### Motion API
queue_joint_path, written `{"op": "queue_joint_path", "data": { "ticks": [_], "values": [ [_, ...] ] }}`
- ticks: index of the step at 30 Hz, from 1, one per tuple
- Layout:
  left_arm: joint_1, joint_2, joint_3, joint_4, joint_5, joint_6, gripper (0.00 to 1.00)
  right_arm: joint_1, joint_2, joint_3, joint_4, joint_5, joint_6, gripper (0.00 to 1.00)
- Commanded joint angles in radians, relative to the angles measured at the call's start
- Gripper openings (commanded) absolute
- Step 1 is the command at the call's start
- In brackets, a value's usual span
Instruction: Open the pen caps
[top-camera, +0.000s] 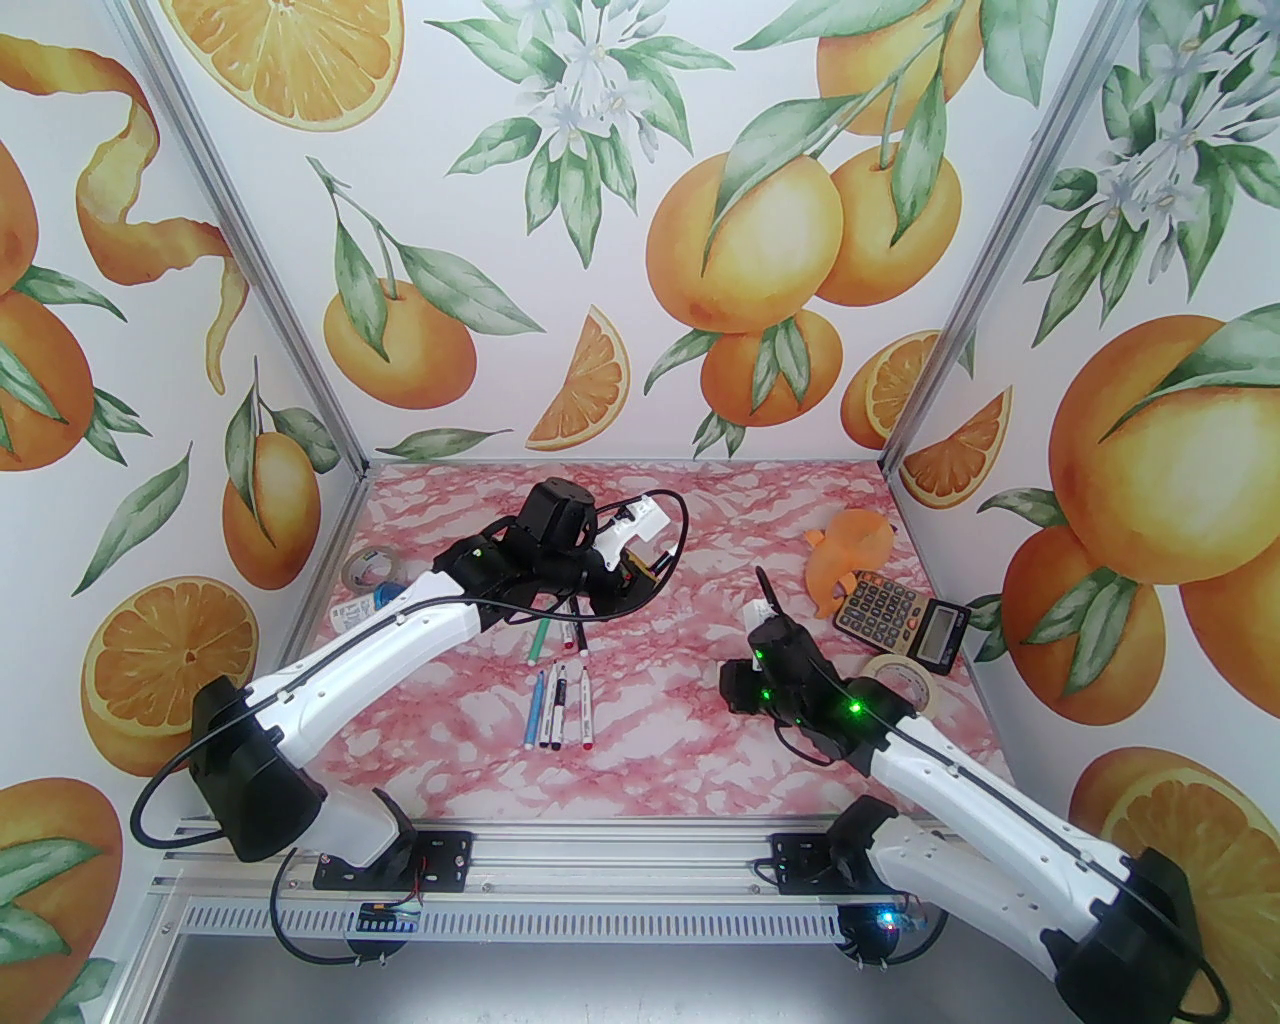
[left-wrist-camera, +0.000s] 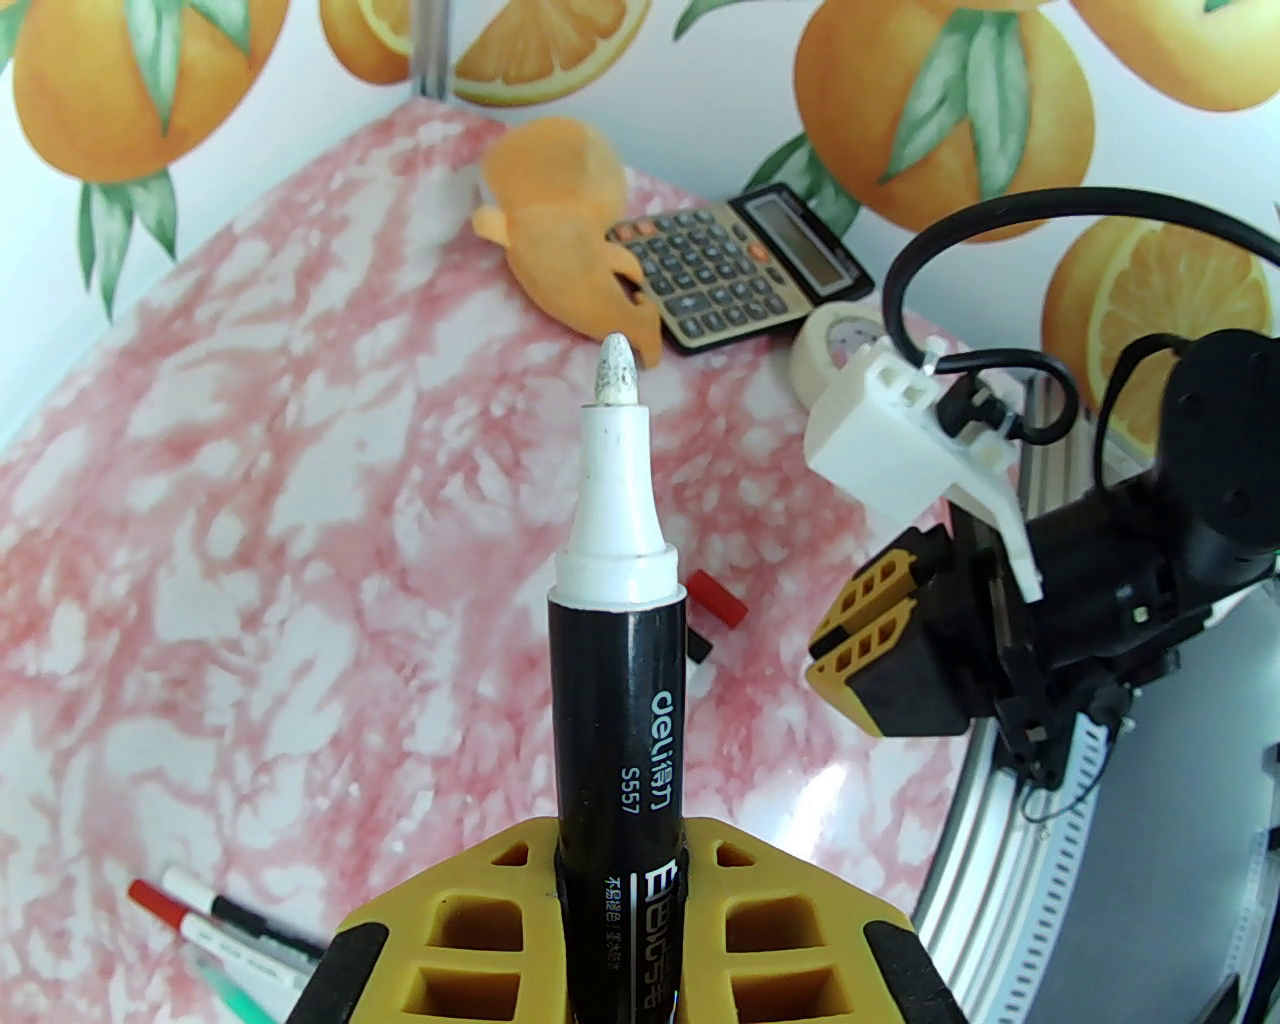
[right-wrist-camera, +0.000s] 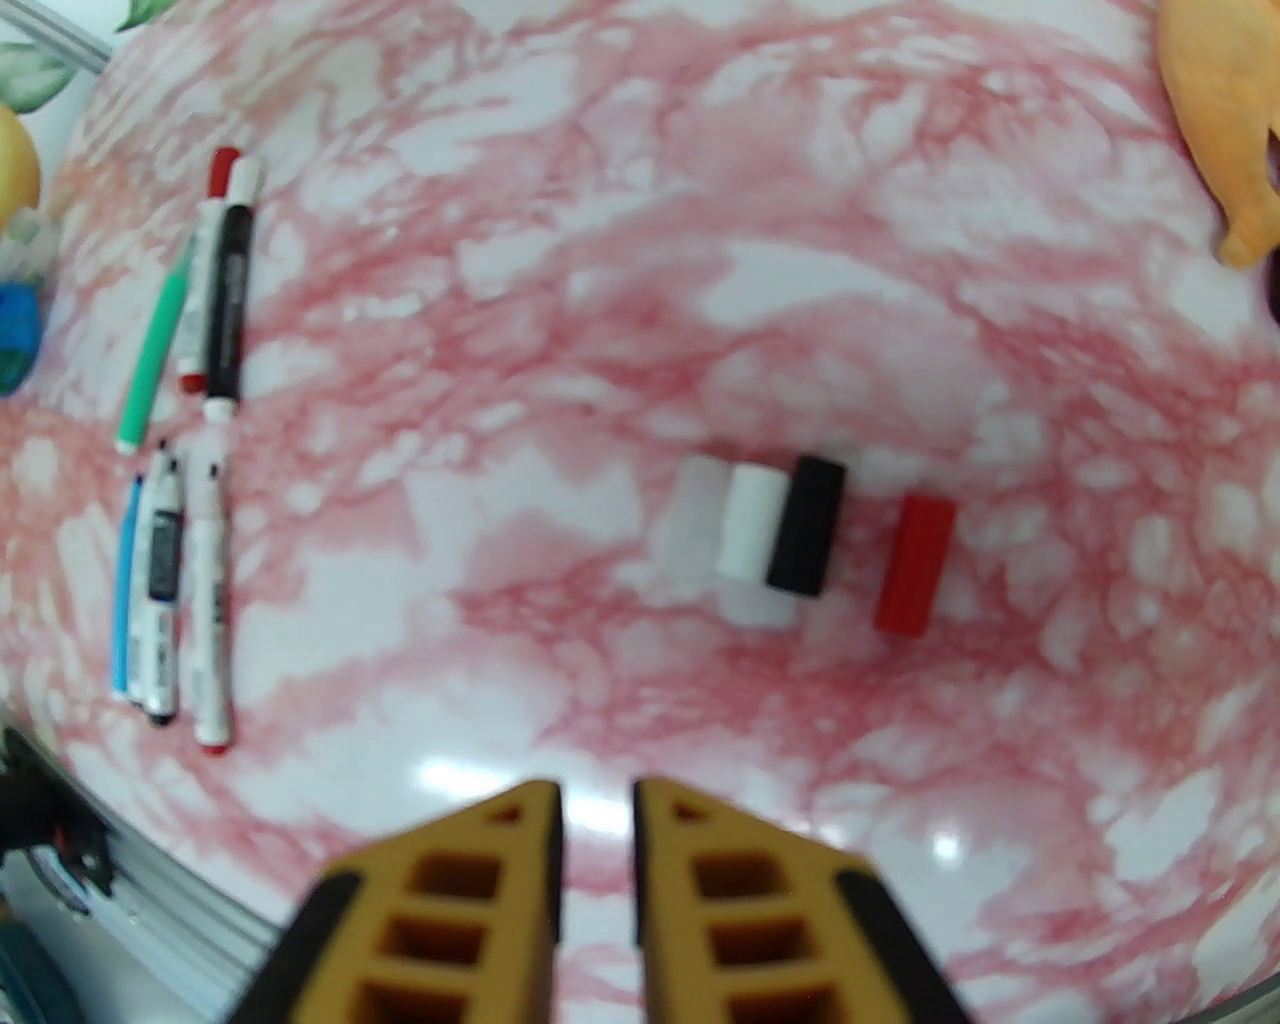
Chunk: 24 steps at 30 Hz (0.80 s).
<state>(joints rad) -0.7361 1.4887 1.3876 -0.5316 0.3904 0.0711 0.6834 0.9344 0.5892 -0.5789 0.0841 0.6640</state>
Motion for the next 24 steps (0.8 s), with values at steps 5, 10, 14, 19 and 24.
{"op": "queue_joint_path", "data": {
  "ticks": [5, 10, 14, 19, 24],
  "values": [
    [0.003, -0.072, -0.029, 0.044, -0.003, 0.030, 0.02, 0.136, 0.120, -0.052, 0.034, 0.078, 0.144, 0.13],
    [0.002, -0.067, -0.028, 0.041, 0.007, 0.027, 0.02, 0.163, 0.182, -0.055, 0.063, 0.110, 0.182, 0.13],
    [-0.001, -0.059, -0.028, 0.039, 0.007, 0.025, 0.02, 0.169, 0.220, -0.058, 0.098, 0.110, 0.196, 0.15],
    [-0.010, -0.051, -0.023, 0.033, 0.006, 0.028, 0.02, 0.171, 0.263, -0.051, 0.112, 0.122, 0.205, 0.15],
    [-0.012, -0.054, -0.025, 0.030, -0.001, 0.033, 0.02, 0.171, 0.308, -0.042, 0.127, 0.123, 0.209, 0.16]
  ]
}}
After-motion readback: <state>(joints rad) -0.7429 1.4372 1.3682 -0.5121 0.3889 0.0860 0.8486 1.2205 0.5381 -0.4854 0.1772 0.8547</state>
